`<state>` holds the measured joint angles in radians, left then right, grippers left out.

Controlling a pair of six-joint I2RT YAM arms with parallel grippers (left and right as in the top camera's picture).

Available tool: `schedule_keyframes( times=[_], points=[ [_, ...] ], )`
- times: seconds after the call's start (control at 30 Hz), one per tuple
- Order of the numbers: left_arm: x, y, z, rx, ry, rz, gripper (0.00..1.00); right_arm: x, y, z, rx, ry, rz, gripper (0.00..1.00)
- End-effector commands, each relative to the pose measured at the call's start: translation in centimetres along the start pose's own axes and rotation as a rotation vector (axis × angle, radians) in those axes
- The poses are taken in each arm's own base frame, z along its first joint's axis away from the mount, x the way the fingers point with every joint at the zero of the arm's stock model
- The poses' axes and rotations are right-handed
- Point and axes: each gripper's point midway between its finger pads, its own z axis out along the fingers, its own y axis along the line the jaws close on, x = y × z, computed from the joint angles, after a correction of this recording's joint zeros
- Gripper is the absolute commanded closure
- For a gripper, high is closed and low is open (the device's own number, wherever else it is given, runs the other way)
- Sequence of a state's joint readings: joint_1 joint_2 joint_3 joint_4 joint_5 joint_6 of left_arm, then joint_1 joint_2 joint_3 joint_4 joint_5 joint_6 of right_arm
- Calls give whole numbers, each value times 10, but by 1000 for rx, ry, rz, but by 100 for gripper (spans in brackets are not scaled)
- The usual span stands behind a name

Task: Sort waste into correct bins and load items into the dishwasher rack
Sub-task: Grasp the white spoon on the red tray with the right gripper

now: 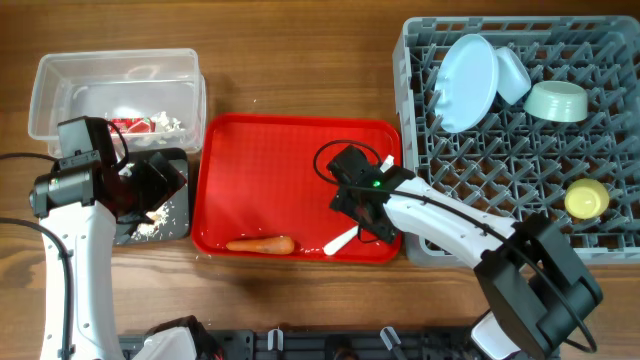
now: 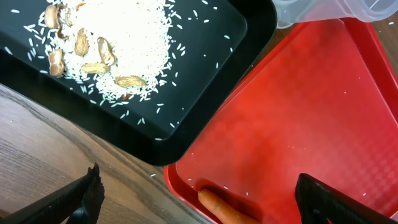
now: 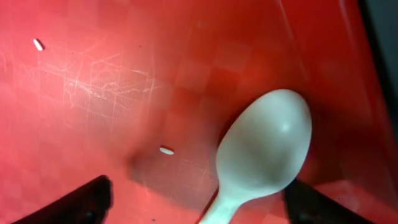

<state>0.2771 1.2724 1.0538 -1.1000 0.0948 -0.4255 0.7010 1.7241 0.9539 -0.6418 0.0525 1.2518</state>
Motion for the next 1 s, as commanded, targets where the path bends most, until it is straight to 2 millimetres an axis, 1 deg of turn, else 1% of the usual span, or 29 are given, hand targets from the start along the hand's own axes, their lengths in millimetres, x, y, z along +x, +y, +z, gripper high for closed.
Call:
schedule_keyframes(
  times=[0.0,0.03,0.1,0.13,0.17,0.2,0.23,0.27,0.3,0.33,0.4,0.43,0.53,0.57,0.7,0.8,0.9,0.97],
  points=[
    [0,1,-1,5,-3,-18,0,4,-7,8,27,14,27,32],
    [0,1,-1,5,-3,-18,0,4,-7,8,27,14,28,41],
    [0,1,-1,5,-3,-18,0,4,-7,8,27,14,28,51],
    [0,1,-1,5,-3,-18,0,4,-7,8,27,14,28,59],
    [0,1,-1,5,-3,-18,0,4,-7,8,27,13,28,72],
    [0,1,-1,5,-3,-18,0,4,-7,8,26,13,28,78],
    [0,1,-1,5,-3,-18,0,4,-7,8,26,13,28,80],
    [0,1,-1,5,-3,-18,0,4,-7,8,26,13,28,87],
    [0,1,-1,5,-3,-18,0,3,-7,8,27,10,28,87],
    [0,1,-1,5,-3,-18,0,2,-7,8,28,0,30,87],
    [0,1,-1,5,-3,-18,0,-8,-2,8,11,-49,35,63],
    [0,1,-1,6,-2,-18,0,-12,-2,8,8,-62,40,62],
    [0,1,-1,5,-3,-18,0,-17,-3,8,11,-78,49,43],
    [0,1,-1,6,-3,-18,0,-19,-3,7,13,-90,50,41],
    [0,1,-1,6,-3,-18,0,-30,0,6,5,-145,50,41],
    [0,1,-1,5,-3,-18,0,-30,1,7,3,-150,49,41],
    [0,1,-1,5,-3,-14,0,-29,1,16,12,-139,50,42],
    [0,1,-1,5,-2,-14,0,-28,2,17,8,-137,51,42]
  ],
)
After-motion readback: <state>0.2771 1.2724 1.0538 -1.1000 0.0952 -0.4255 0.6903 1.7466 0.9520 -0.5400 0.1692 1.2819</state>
